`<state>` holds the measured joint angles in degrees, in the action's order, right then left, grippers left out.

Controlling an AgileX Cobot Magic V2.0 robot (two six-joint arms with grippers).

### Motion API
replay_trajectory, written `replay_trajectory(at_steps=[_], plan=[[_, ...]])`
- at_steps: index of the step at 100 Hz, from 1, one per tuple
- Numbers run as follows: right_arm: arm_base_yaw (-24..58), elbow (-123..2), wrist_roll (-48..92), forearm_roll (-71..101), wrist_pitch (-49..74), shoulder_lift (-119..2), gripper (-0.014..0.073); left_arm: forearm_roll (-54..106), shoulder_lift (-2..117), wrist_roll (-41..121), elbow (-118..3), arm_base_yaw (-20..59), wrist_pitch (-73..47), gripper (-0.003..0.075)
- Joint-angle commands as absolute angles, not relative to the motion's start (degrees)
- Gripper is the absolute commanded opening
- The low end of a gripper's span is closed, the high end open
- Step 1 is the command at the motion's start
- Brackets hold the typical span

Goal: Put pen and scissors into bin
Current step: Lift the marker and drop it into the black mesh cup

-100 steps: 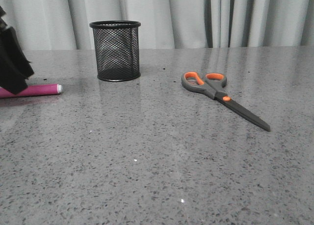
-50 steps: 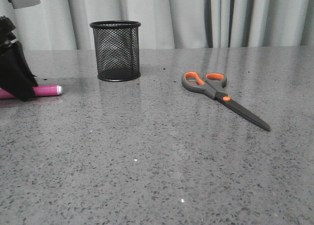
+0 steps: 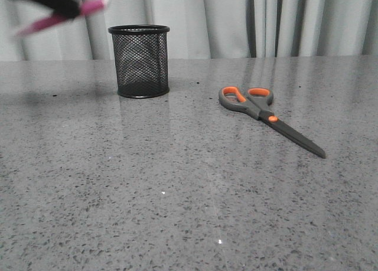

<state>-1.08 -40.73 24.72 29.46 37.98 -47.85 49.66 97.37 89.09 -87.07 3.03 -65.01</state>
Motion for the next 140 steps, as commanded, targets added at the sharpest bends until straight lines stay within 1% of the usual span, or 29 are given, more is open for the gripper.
replay_trajectory(at_steps=[1, 12, 24, 34, 51, 69, 87, 91, 96, 98, 102, 103, 107, 110, 111, 112, 114, 118, 126, 131, 140], plan=[[-1.1, -42.9, 25.4, 30.2, 35.3, -48.0, 0.0465, 63.3, 94.4, 88.3, -90.4, 3.4, -62.9, -0.0019], [-1.1, -42.9, 25.4, 30.2, 35.3, -48.0, 0.0465, 76.6, 94.6, 88.3, -90.5, 3.7, -57.4, -0.0019], [-1.1, -42.9, 25.4, 30.2, 35.3, -48.0, 0.0465, 83.0, 96.6, 88.4, -90.5, 5.9, -53.4, -0.0019], [-1.1, -42.9, 25.4, 30.2, 35.3, -48.0, 0.0465, 84.1, 99.4, 91.3, -90.5, 8.4, -52.6, -0.0019], [-1.1, -42.9, 25.4, 30.2, 35.4, -48.0, 0.0465, 85.1, 103.9, 91.4, -90.5, 12.1, -50.1, -0.0019], [-1.1, -42.9, 25.4, 30.2, 35.9, -48.0, 0.0465, 85.2, 106.8, 91.4, -90.6, 12.5, -47.4, -0.0019], [-1.1, -42.9, 25.4, 30.2, 35.9, -48.0, 0.0465, 85.2, 107.1, 91.4, -90.6, 12.5, -46.3, -0.0010], [-1.1, -42.9, 25.4, 30.2, 35.9, -48.0, 0.0465, 85.2, 107.1, 91.4, -90.6, 12.5, -46.3, 0.0012], [-1.1, -42.9, 25.4, 30.2, 35.9, -48.0, 0.0465, 84.9, 107.1, 91.4, -90.6, 12.5, -46.3, 0.0071], [-1.1, -42.9, 25.4, 30.2, 35.9, -48.0, 0.0465, 84.8, 107.1, 91.4, -90.6, 12.5, -46.3, 0.0104], [-1.1, -42.9, 25.4, 30.2, 35.9, -48.0, 0.0465, 84.8, 107.1, 91.4, -90.6, 12.5, -46.3, 0.0200], [-1.1, -42.9, 25.4, 30.2, 35.9, -48.0, 0.0465, 84.8, 107.1, 91.4, -90.6, 12.5, -46.3, 0.0200], [-1.1, -42.9, 25.4, 30.2, 35.9, -48.0, 0.0465, 85.3, 107.1, 91.4, -90.6, 12.5, -46.3, 0.0307], [-1.1, -42.9, 25.4, 30.2, 35.9, -48.0, 0.0465, 85.6, 107.1, 91.4, -90.6, 12.5, -46.3, 0.0350], [-1.1, -42.9, 25.4, 30.2, 35.9, -48.0, 0.0465, 85.7, 107.1, 91.4, -90.6, 12.5, -46.3, 0.0388], [-1.1, -42.9, 25.4, 30.2, 35.9, -48.0, 0.0465, 85.8, 107.1, 91.4, -90.6, 12.5, -46.3, 0.0388], [-1.1, -42.9, 25.4, 30.2, 35.9, -48.0, 0.0465, 86.1, 107.1, 91.4, -90.6, 12.3, -46.3, 0.0428], [-1.1, -42.9, 25.4, 30.2, 35.9, -48.0, 0.0465, 86.8, 107.0, 91.4, -90.6, 12.1, -46.7, 0.0459], [-1.1, -42.9, 25.4, 30.2, 35.7, -48.0, 0.0465, 86.9, 106.6, 91.4, -91.5, 11.0, -49.6, 0.0449], [-1.1, -42.9, 25.4, 30.2, 35.5, -48.0, 0.0465, 86.9, 106.0, 91.4, -92.3, 10.0, -51.9, 0.0419], [-1.1, -42.9, 25.4, 30.2, 35.3, -48.0, 0.0465, 86.8, 104.1, 91.2, -93.8, 7.6, -56.4, 0.0305]])
